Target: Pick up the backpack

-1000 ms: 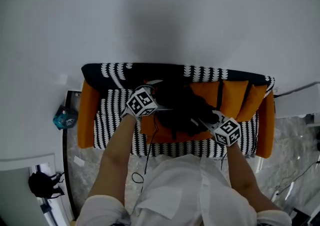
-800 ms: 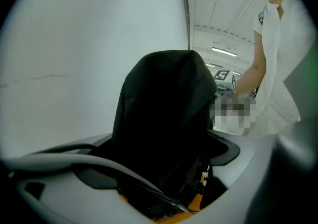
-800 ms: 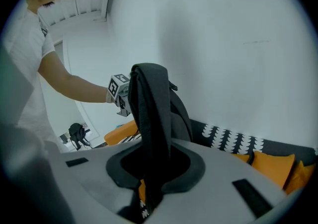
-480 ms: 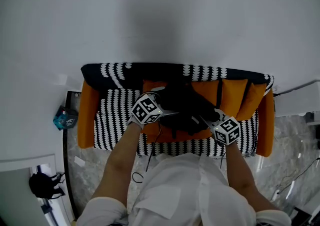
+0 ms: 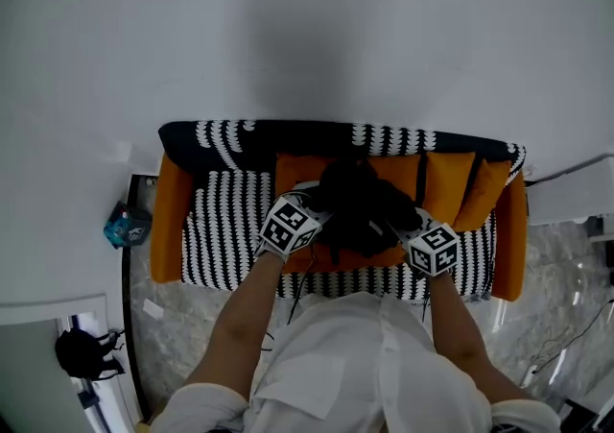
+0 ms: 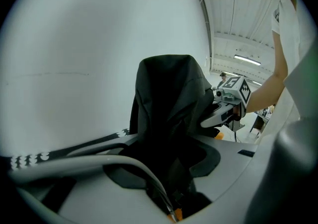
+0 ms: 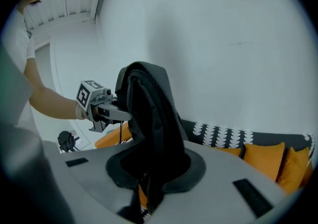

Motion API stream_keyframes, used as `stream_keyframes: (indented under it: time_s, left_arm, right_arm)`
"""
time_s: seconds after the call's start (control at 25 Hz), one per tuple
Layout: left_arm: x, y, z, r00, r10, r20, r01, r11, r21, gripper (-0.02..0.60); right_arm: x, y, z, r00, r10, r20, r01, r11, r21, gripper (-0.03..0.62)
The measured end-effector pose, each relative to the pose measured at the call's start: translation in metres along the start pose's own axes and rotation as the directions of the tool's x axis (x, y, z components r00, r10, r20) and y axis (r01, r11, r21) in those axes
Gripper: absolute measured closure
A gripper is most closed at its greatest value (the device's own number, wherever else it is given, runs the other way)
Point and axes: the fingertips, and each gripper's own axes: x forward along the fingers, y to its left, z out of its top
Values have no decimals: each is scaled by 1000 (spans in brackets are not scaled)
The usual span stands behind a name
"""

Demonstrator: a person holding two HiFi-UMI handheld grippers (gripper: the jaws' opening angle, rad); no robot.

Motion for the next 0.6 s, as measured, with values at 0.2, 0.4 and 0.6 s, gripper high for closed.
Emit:
stream_keyframes:
  time_s: [0.2, 0.4, 0.6]
  left_arm:
    - [-2, -5, -1, 1000, 17, -10, -17, 1000, -18, 416]
    - [-10, -11, 1, 999, 46, -14, -46, 998, -34, 440]
    - [-20, -18, 3, 997, 83, -7, -83, 995, -55, 454]
  right_arm:
    - [0, 0, 1, 1000, -23, 4, 23, 1000, 7, 530]
    - [-1, 3, 5, 1000, -13, 2, 13, 1000, 2, 531]
    - [-5, 9, 11, 1000, 5, 4, -5, 1000, 4, 534]
